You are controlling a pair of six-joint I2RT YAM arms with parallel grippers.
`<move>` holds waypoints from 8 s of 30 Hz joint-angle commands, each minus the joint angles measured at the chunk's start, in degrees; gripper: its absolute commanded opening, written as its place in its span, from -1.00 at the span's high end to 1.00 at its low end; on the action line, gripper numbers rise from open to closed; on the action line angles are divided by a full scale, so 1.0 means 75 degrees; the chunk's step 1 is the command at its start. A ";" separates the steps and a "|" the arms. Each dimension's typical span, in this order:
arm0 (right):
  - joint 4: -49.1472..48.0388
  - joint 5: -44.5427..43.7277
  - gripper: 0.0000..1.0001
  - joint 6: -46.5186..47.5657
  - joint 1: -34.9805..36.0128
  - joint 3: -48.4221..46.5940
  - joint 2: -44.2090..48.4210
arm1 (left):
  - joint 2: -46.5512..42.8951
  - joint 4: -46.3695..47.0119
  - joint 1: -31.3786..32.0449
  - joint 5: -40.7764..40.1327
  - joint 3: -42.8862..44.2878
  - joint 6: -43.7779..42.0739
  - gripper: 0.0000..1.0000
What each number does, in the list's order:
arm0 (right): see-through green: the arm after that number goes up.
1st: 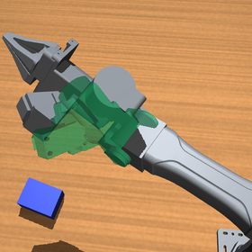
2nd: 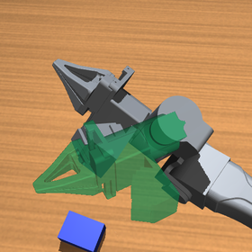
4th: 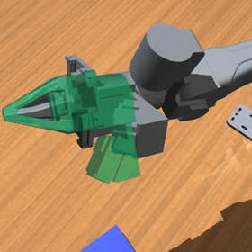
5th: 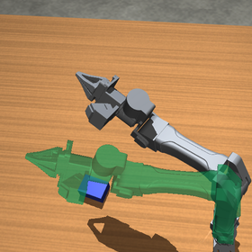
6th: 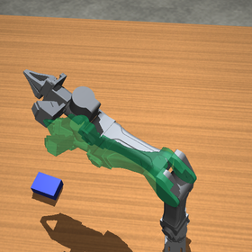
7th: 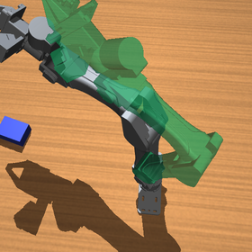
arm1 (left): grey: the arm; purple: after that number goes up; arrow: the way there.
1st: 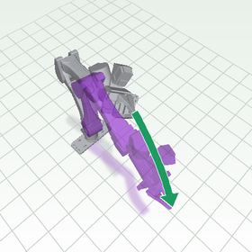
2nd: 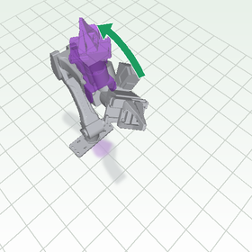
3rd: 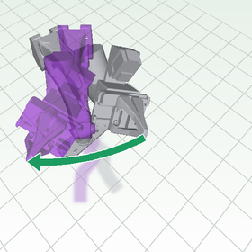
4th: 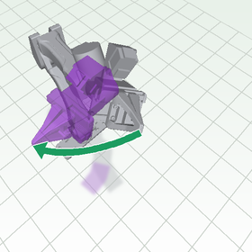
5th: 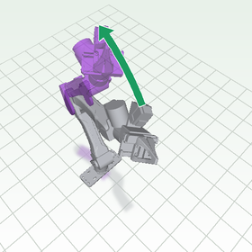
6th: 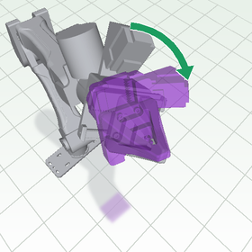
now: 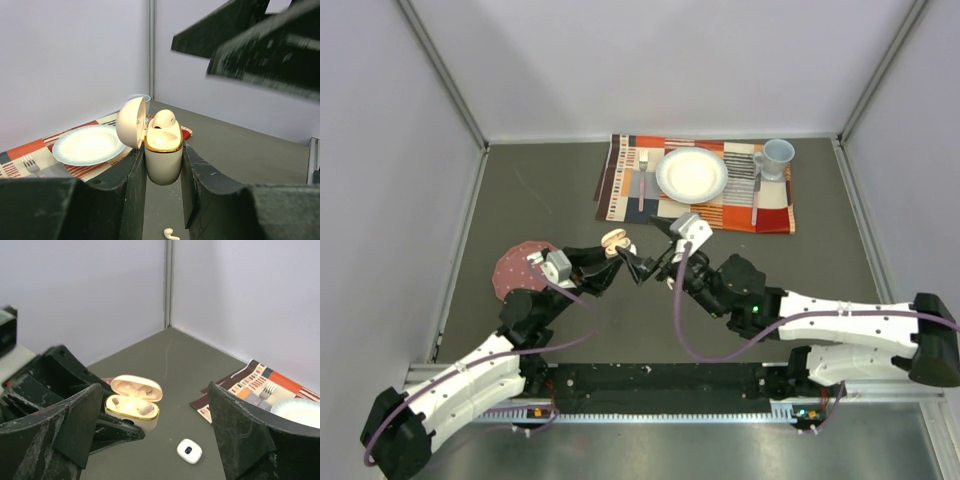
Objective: Insert the wireless bluetooth earbuds into the charging case
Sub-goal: Pick up the left earbud from the center of the board, then insert the left earbud into the left side groove of the charging case.
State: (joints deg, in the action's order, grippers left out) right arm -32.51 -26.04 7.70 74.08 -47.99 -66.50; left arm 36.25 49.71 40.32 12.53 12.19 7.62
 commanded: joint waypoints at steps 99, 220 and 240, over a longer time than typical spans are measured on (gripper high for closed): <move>0.6925 0.0636 0.24 -0.7965 -0.2858 -0.1793 -0.4504 | -0.2126 -0.1847 -0.0008 -0.1015 0.0203 -0.0406 1.00; -0.2509 -0.0278 1.00 -0.3816 -0.0069 0.0844 0.0312 | 0.1085 0.1340 0.0004 0.0825 0.0298 0.0145 1.00; -0.2368 0.0015 1.00 -0.4109 0.0001 0.0562 -0.0344 | 0.1214 0.1575 0.0003 0.0860 0.0204 0.0262 1.00</move>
State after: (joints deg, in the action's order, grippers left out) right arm -48.42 -26.68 -22.63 73.10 -40.71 -68.73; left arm 45.19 57.04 40.32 18.44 13.39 8.80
